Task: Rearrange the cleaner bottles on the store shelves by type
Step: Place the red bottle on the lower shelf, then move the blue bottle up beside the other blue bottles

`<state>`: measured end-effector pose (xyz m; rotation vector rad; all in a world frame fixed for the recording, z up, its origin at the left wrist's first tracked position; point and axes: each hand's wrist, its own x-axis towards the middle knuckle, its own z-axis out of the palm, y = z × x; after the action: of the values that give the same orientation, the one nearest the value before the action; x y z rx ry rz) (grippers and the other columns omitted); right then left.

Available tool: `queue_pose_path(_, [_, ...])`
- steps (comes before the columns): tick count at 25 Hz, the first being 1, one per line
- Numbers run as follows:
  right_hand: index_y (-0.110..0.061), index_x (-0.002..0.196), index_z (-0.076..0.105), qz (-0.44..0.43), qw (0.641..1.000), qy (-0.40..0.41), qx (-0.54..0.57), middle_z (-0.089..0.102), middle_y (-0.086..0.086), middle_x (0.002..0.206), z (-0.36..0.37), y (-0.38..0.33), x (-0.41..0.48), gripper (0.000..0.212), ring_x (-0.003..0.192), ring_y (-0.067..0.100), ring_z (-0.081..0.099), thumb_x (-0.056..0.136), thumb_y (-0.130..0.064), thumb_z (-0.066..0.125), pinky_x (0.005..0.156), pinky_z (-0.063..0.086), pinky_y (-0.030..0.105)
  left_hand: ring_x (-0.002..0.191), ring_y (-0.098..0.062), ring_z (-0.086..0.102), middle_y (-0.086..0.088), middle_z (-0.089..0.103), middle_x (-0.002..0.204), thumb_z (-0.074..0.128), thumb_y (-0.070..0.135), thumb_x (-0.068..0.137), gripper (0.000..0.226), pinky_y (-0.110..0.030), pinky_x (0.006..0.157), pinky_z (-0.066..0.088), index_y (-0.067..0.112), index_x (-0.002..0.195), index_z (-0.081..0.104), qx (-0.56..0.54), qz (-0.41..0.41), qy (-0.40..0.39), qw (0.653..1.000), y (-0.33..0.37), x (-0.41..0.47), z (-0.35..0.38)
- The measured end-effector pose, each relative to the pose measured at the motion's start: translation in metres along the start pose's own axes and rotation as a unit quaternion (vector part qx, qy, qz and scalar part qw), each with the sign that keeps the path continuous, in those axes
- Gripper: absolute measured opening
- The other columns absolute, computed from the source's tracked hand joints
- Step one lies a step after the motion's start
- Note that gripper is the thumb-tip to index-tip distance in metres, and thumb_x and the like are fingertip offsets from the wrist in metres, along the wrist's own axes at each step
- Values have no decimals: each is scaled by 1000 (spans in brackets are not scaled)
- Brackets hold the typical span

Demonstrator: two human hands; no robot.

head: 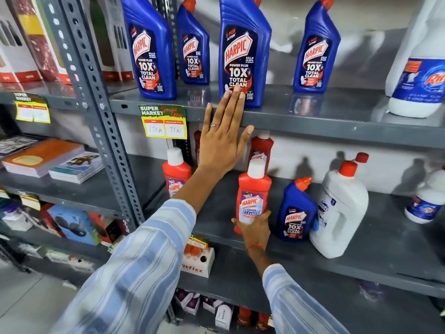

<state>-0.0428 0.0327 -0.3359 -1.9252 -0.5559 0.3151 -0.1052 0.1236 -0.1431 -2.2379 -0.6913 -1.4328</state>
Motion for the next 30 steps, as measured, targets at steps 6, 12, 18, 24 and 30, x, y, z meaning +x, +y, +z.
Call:
queue_pose_path(6, [-9,122,33,-15,1000,-5,11,59,15,113,1,5,-3,96,104,33,60,51,-46,86,87,55,48,145,-20,19,-7,26,156,24,45,101,61,-44,118,12,8,150,23,-5,-4,-9,1000,2,0,-4])
queue_pose_path(12, [-2,130,39,-108,980,162,23,45,24,128,-40,17,-10,86,121,35,41,63,-34,83,100,41,47,145,-23,17,-13,24,156,25,49,100,66,-46,118,8,4,149,24,-17,-29,2,999,24,-8,-3])
queue_pose_path(18, [1,140,20,-45,981,185,30,29,28,145,-56,40,11,106,135,40,28,61,-28,85,112,29,48,145,-25,17,-14,26,156,32,47,99,66,-44,119,6,4,149,24,-26,15,5,1000,64,-7,7])
queue_pose_path(24, [2,140,20,-5,981,195,-8,35,29,141,-70,39,35,116,129,42,36,53,-34,88,106,37,49,145,-24,17,-10,25,156,34,44,100,65,-46,118,9,7,150,19,-26,26,11,999,86,-1,17])
queue_pose_path(30, [8,127,36,-34,978,203,-13,46,31,122,-67,38,34,102,116,46,43,45,-24,89,103,37,50,145,-23,16,-8,23,157,38,42,101,64,-46,118,11,8,151,18,-26,27,4,999,84,-3,16])
